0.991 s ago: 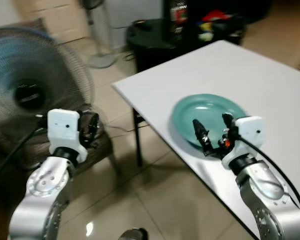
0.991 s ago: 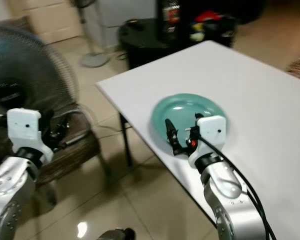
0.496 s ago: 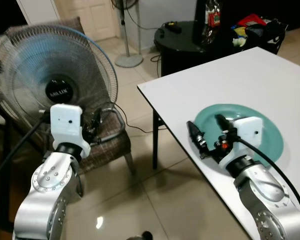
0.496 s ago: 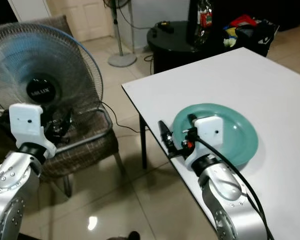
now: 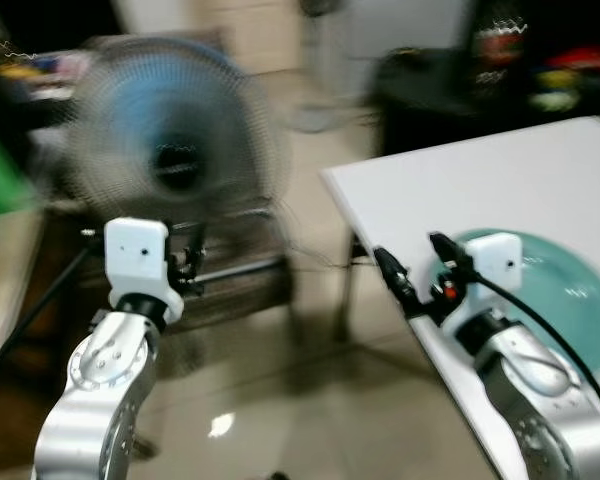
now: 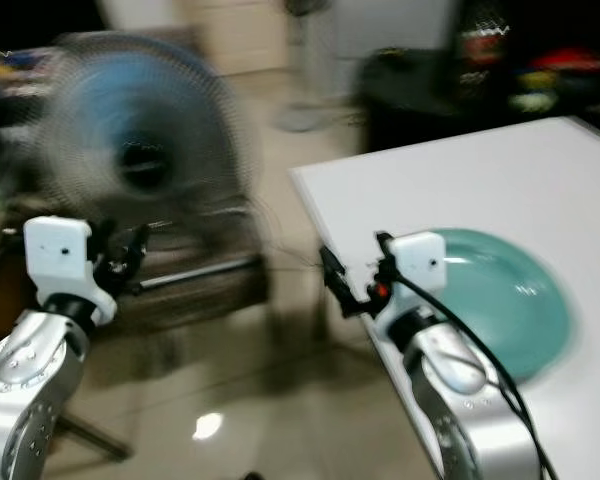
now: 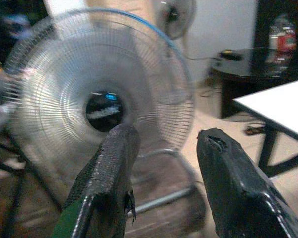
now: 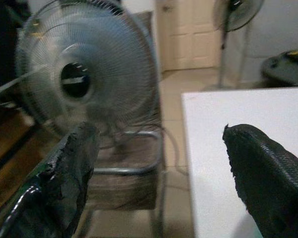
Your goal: Setting the table
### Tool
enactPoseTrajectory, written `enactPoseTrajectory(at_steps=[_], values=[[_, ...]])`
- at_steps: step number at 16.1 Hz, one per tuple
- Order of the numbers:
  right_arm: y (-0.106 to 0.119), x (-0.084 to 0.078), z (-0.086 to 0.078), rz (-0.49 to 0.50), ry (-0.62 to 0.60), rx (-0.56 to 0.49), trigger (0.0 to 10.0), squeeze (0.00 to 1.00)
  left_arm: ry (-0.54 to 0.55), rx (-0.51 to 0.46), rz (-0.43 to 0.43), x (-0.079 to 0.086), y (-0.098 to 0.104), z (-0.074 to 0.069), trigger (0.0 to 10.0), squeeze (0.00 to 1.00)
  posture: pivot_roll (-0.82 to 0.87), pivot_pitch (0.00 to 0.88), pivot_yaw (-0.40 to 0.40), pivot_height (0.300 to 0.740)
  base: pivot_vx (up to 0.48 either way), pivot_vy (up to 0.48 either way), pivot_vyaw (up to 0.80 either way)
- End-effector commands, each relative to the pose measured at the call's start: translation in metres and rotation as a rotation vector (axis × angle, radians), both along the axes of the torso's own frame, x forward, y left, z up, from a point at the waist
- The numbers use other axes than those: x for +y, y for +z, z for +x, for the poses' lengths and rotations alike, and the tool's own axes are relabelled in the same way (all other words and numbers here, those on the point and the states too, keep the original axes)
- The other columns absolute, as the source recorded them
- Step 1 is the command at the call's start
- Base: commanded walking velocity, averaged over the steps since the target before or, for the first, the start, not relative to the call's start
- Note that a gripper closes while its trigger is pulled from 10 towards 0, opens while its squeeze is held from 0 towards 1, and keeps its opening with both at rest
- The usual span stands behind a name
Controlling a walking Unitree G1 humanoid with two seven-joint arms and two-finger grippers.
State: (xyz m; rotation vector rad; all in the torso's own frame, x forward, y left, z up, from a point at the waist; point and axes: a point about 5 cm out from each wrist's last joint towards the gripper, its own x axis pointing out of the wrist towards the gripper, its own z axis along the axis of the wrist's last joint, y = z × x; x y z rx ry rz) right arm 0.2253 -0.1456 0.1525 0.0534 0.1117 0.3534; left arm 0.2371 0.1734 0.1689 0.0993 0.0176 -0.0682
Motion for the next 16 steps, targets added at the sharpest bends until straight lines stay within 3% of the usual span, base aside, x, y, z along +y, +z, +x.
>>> enactPoseTrajectory(at_steps=[1,8,13,16], values=[[0.004,0.007,0.000,0.030,0.032,-0.016,10.0,0.00,0.013,-0.014,0.017,0.005,0.003,0.000,10.0,0.00,-0.06,0.000,0.072,0.740,0.000,0.000,0.80],[-0.004,0.016,-0.002,0.080,0.094,0.014,10.0,0.00,-0.020,-0.035,0.072,0.008,0.007,-0.005,10.0,0.00,-0.01,0.000,0.070,0.740,0.000,0.000,0.80],[-0.003,0.023,0.003,0.083,0.128,-0.008,10.0,0.00,-0.017,-0.037,0.103,0.015,0.010,-0.008,10.0,0.00,0.02,0.000,0.076,0.740,0.308,0.000,0.80],[-0.005,0.025,0.009,0.126,0.113,-0.004,10.0,0.00,-0.023,-0.038,0.101,0.017,0.011,-0.009,10.0,0.00,0.03,0.000,0.076,0.740,0.336,0.000,0.00]])
